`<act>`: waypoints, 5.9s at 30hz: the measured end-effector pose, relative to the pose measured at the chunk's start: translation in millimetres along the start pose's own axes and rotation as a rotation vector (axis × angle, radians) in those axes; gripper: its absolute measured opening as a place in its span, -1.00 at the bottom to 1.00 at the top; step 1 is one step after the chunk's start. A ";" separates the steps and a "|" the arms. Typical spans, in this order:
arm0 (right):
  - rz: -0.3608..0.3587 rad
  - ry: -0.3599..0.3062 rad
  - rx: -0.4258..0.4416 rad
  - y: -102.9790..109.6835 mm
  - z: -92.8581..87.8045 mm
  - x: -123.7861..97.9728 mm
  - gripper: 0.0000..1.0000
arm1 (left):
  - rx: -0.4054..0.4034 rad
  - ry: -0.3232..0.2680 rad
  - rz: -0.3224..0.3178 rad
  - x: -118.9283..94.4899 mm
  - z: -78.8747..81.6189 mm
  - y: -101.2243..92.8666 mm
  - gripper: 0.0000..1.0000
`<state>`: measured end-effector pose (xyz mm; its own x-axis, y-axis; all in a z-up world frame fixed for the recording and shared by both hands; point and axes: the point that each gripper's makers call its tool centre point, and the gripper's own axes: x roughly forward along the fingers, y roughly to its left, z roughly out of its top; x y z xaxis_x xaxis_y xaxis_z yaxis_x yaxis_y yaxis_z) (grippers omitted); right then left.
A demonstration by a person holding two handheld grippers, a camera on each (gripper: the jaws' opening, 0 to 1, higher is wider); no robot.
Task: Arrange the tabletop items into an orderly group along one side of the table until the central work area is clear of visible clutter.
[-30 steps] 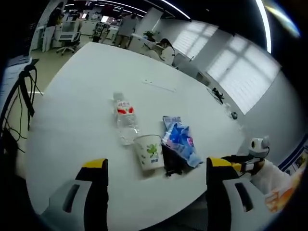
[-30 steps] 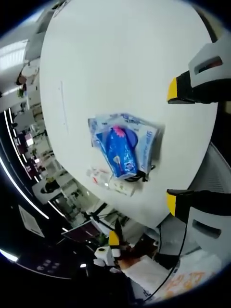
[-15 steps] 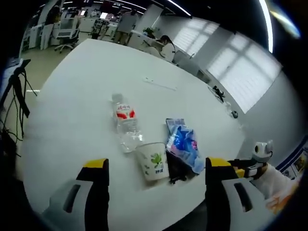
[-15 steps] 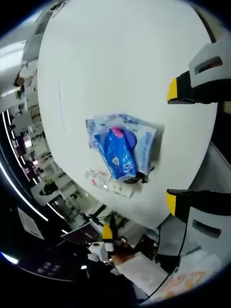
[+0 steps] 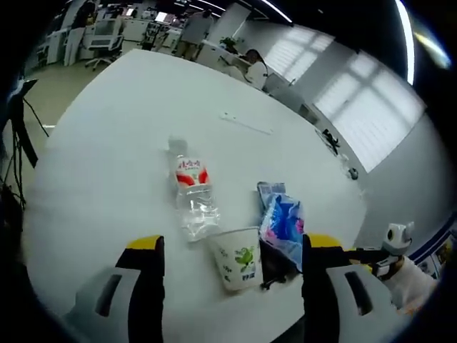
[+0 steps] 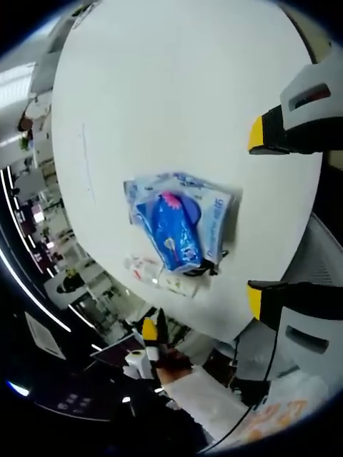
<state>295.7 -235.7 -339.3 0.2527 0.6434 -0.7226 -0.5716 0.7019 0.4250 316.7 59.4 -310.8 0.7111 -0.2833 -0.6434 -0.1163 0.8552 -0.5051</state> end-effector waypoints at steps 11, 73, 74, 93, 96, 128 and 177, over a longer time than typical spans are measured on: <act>-0.001 0.017 0.009 -3.2 -1.8 3.8 0.45 | 0.001 0.017 0.016 23.7 8.8 6.6 0.58; 0.070 0.066 -0.028 19.2 -7.7 34.7 0.41 | 0.012 0.032 0.247 121.9 45.0 56.9 0.10; 0.071 0.070 -0.028 18.9 -8.8 35.2 0.41 | 0.029 0.037 0.267 122.4 44.6 61.1 0.05; 0.070 0.050 -0.033 19.3 -7.9 28.3 0.40 | 0.024 0.013 0.281 125.0 49.6 62.8 -0.15; 0.063 0.039 -0.033 17.4 -6.4 25.2 0.39 | 0.075 0.032 0.279 123.1 49.3 61.1 -0.18; 0.091 -0.070 -0.074 34.8 -9.9 -5.3 0.39 | 0.154 -0.224 0.194 12.8 45.4 35.4 -0.28; 0.311 -0.211 -0.437 195.0 108.2 53.0 0.37 | 0.231 -0.436 -0.083 -77.2 52.5 -111.8 -0.27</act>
<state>282.1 -31.7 -235.8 0.1453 0.8779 -0.4562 -0.9022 0.3069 0.3032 311.2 8.5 -174.5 0.9409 -0.1892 -0.2810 0.0748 0.9251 -0.3722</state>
